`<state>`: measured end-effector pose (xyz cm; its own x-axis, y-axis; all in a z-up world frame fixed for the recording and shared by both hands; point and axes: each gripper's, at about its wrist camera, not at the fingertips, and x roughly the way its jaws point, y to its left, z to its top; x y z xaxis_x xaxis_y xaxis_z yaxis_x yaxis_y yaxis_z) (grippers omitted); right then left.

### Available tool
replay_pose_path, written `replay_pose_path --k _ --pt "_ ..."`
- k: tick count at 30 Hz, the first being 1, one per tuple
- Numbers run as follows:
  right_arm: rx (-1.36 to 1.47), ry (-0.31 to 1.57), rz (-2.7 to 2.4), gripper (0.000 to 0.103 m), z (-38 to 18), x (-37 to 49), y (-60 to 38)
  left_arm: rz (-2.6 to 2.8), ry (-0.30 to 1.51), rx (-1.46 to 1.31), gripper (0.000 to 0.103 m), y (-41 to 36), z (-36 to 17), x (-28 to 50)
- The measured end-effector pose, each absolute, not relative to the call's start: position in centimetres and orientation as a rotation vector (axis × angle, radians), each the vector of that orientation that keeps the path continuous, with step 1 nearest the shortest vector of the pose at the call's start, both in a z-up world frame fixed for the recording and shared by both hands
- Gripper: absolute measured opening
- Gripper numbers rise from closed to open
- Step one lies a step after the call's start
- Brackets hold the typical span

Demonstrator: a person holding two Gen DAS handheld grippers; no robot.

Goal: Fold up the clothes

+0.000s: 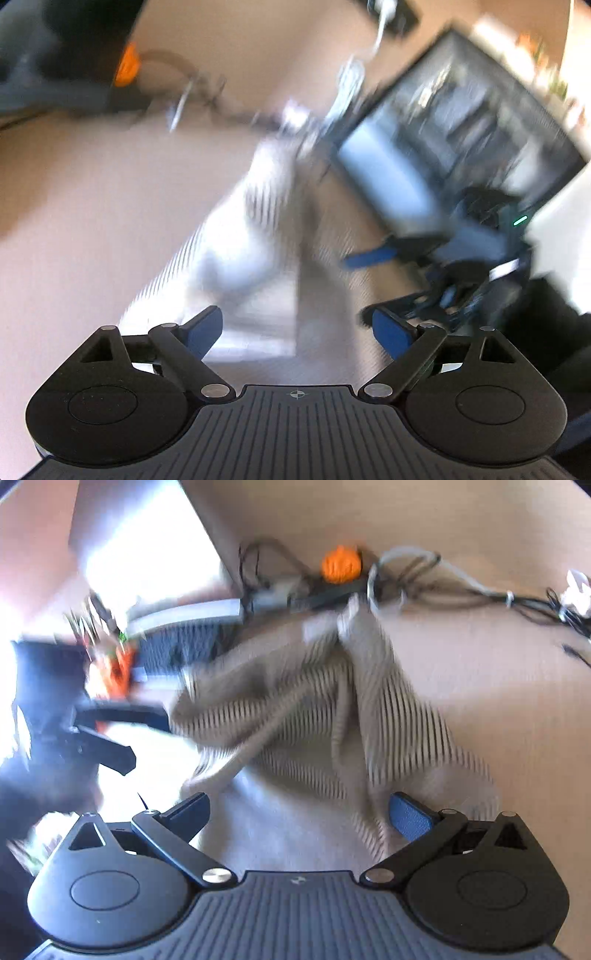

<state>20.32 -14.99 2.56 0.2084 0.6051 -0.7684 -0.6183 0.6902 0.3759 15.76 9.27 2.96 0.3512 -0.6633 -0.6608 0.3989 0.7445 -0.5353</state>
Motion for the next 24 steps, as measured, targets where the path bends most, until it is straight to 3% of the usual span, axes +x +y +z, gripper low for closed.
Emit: replay_pose_path --k 2,10,17,19,21,24 --pt "-0.041 1.124 0.798 0.103 0.6 18.8 -14.8 -0.65 1.004 -0.238 0.092 8.9 2.7 15.1" --pt "-0.076 1.0 0.646 0.103 1.3 16.0 -14.6 -0.436 0.912 -0.051 0.094 8.2 4.2 14.5" --pt "0.02 0.876 0.428 0.103 3.1 20.1 -15.7 -0.244 0.915 -0.177 0.095 9.1 4.3 18.5" --pt "0.046 0.872 0.405 0.089 3.2 22.1 -16.8 -0.206 0.947 -0.228 0.094 9.7 3.7 20.1" --pt "0.078 0.892 0.395 0.068 2.9 24.4 -17.5 -0.166 0.978 -0.253 0.083 9.7 2.9 21.7" --pt "0.111 0.921 0.368 0.067 2.1 27.8 -18.2 -0.124 1.007 -0.253 0.081 9.5 1.9 23.7"
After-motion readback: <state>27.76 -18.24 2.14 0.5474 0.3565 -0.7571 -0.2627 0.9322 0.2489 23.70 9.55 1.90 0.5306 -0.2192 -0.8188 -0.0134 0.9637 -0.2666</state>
